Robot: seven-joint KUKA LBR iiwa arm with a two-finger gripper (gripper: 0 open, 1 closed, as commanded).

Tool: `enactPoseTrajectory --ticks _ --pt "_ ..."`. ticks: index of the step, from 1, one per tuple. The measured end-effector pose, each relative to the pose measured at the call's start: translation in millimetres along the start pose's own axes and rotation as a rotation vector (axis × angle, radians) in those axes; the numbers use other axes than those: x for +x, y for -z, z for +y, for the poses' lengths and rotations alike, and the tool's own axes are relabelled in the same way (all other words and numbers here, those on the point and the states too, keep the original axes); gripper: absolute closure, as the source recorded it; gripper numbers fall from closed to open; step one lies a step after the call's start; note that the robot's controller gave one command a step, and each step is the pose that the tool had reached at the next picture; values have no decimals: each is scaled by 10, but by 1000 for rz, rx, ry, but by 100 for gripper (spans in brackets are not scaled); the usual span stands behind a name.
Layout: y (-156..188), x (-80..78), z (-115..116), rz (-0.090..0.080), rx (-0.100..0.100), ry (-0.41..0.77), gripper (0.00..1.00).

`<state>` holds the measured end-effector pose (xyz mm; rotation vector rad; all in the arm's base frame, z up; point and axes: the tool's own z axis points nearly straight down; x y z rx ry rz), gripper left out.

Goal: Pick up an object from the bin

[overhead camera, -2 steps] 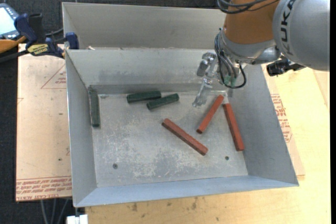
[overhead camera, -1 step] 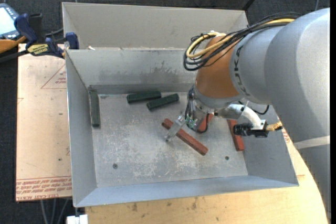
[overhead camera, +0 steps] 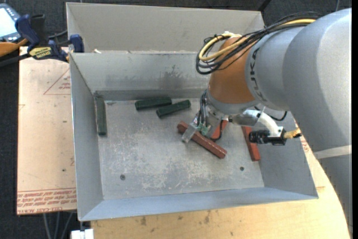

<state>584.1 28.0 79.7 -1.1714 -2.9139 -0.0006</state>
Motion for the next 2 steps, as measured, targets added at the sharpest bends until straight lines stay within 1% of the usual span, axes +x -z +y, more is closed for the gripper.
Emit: enactPoseTrajectory --ticks 1,2 --pt "1245 204 368 -7 -9 16 100" --pt "1242 949 312 1 0 355 100"
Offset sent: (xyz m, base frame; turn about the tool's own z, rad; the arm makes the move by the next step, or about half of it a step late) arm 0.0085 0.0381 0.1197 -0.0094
